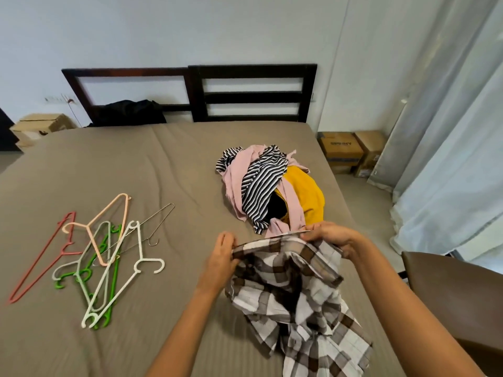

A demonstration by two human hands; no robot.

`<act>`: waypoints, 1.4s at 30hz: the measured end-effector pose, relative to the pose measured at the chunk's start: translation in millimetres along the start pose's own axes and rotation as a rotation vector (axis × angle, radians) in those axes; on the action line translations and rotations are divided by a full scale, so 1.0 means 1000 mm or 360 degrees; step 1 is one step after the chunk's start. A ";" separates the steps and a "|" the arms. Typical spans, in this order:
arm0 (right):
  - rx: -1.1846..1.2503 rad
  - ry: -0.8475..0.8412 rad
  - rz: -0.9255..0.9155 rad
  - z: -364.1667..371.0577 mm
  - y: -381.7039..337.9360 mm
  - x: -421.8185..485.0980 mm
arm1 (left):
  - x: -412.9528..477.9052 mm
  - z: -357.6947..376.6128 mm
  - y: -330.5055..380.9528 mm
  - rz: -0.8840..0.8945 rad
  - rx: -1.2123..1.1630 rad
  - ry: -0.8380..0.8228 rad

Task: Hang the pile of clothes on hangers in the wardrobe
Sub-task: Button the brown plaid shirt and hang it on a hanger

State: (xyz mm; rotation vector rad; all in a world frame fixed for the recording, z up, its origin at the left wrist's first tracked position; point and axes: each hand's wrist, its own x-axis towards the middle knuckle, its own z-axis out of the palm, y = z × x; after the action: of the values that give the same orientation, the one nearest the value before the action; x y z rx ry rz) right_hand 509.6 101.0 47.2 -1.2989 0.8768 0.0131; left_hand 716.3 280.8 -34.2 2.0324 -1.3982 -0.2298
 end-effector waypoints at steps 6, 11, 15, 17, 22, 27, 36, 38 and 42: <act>0.0148 0.0030 0.0380 -0.009 0.019 0.004 | -0.001 -0.013 -0.023 0.0258 0.0315 0.0048; -0.0254 0.0397 -0.0480 0.006 0.049 0.030 | -0.003 -0.015 -0.028 0.0108 0.0288 0.0139; -0.1399 0.0150 -0.0715 0.017 0.052 0.040 | -0.001 -0.013 -0.034 0.0050 0.0449 0.0203; -0.1860 0.0214 -0.0767 0.019 0.058 0.051 | -0.001 -0.011 -0.038 0.0043 0.0591 0.0207; -0.2555 0.1225 -0.0900 0.024 0.064 0.075 | -0.005 0.016 -0.044 -0.0030 0.0884 -0.0282; -0.2740 0.0701 -0.0213 0.034 0.036 0.088 | -0.018 0.045 -0.053 -0.0388 0.0711 -0.1243; -0.0084 0.0555 -0.0108 -0.001 0.005 0.201 | 0.029 0.021 -0.142 -0.0863 -0.0124 -0.0047; -0.0295 0.1086 -0.0068 0.012 0.027 0.244 | 0.039 0.033 -0.158 -0.0976 -0.0308 -0.0020; -0.1362 0.1103 -0.0228 0.082 0.072 0.296 | 0.025 0.042 -0.211 -0.1387 -0.0263 -0.0104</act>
State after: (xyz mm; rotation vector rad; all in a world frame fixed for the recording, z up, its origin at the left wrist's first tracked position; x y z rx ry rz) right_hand 724.9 57.8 -179.4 -2.2328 1.4444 -0.2064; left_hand 868.8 287.8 -187.7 2.3757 -0.4187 -0.7522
